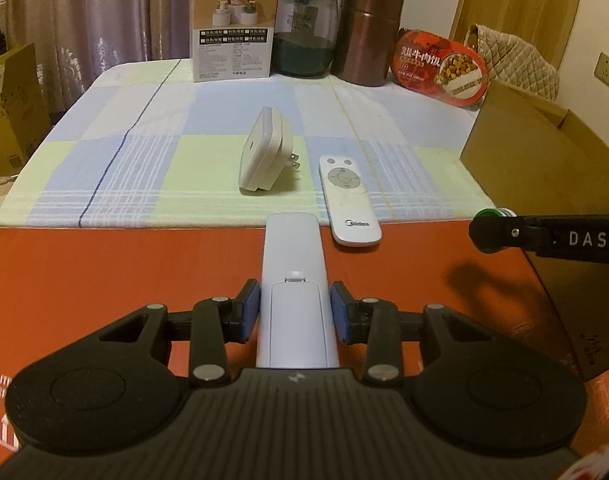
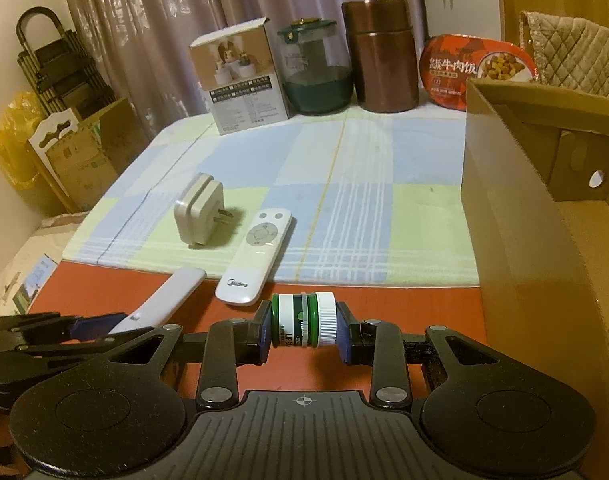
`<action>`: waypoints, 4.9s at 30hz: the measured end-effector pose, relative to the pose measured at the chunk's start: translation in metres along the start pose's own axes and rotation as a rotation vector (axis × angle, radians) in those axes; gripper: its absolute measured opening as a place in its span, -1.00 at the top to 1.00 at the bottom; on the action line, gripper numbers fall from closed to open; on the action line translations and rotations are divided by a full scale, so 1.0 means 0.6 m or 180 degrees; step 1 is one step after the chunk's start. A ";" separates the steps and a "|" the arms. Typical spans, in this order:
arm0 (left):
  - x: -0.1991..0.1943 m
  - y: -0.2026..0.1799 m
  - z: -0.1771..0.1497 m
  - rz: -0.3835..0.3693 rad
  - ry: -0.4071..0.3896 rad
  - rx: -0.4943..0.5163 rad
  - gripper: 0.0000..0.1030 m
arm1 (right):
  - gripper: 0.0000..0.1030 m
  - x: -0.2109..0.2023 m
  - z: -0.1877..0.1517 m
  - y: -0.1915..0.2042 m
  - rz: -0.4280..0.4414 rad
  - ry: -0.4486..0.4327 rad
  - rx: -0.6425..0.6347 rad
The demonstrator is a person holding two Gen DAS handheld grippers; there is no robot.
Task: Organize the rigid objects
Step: 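Carry the white remote and green-and-white jar with both tools over the cardboard box, then open the left tool to drop the white remote while the right tool holds the jar, then lower the green-and-white jar into the box and open the right tool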
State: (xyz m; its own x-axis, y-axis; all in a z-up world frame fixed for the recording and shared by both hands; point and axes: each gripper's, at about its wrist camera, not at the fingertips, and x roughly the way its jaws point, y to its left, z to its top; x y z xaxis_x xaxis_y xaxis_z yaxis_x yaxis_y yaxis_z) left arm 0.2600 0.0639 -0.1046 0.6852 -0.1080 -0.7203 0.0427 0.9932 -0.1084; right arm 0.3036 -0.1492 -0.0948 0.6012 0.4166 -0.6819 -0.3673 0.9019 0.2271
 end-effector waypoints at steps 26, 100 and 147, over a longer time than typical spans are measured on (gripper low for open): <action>-0.233 -0.140 -0.006 -0.0216 -0.0388 -0.0185 0.36 | 0.44 -0.259 -0.034 0.036 -0.0044 -0.0620 0.0185; -0.119 -0.490 0.029 -0.0795 -0.0159 0.0664 0.36 | 0.44 -0.402 -0.075 -0.296 -0.0753 -0.0713 0.0874; -0.167 -0.392 0.023 -0.0700 -0.0214 0.0149 0.36 | 0.30 -0.391 -0.069 -0.294 -0.0777 -0.0706 0.0935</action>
State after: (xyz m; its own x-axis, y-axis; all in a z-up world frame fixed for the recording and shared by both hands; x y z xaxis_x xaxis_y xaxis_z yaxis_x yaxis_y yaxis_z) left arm 0.1915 -0.1584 0.0026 0.7024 -0.3205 -0.6355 0.2288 0.9472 -0.2248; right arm 0.1979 -0.4106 -0.0036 0.7949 0.1729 -0.5816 0.0023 0.9577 0.2878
